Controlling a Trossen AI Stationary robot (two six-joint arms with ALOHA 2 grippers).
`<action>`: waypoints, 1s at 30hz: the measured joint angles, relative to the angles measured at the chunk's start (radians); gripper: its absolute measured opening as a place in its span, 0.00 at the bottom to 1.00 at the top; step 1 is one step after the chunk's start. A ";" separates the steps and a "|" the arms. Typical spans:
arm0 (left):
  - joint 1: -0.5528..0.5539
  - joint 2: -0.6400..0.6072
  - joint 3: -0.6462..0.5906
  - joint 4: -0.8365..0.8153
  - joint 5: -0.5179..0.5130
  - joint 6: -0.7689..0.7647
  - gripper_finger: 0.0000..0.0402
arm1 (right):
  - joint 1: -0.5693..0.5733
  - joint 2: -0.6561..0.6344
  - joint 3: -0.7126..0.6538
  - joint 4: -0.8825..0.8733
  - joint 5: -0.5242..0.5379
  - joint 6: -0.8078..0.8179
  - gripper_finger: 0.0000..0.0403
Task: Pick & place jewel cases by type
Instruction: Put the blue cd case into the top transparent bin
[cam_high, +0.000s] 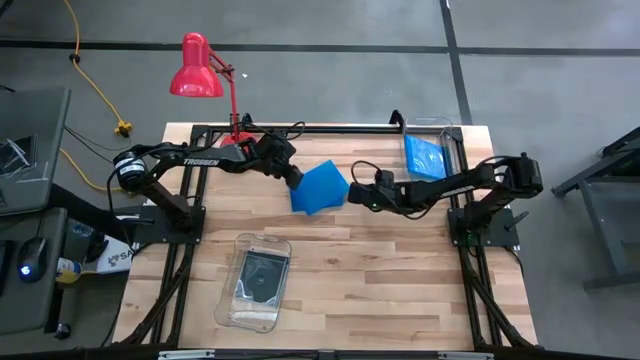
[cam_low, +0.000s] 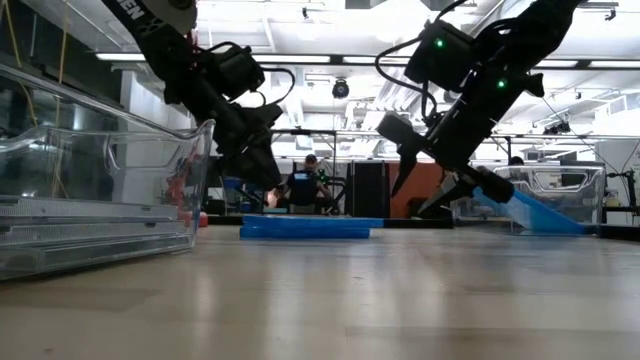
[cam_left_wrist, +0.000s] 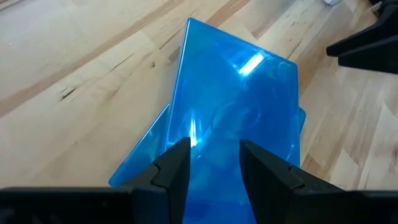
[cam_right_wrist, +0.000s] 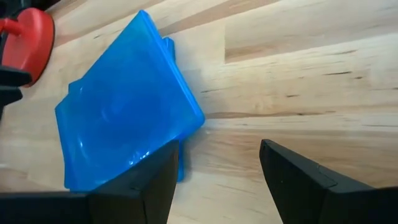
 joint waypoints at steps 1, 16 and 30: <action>0.000 0.000 0.000 -0.006 0.000 0.000 0.33 | 0.000 0.000 0.000 -0.004 0.005 0.003 0.54; 0.000 0.000 0.000 -0.040 -0.002 0.026 0.33 | 0.026 0.055 0.000 0.030 0.032 0.081 0.54; 0.000 0.000 0.000 -0.041 -0.008 0.038 0.33 | 0.017 0.165 0.000 0.208 0.021 0.100 0.54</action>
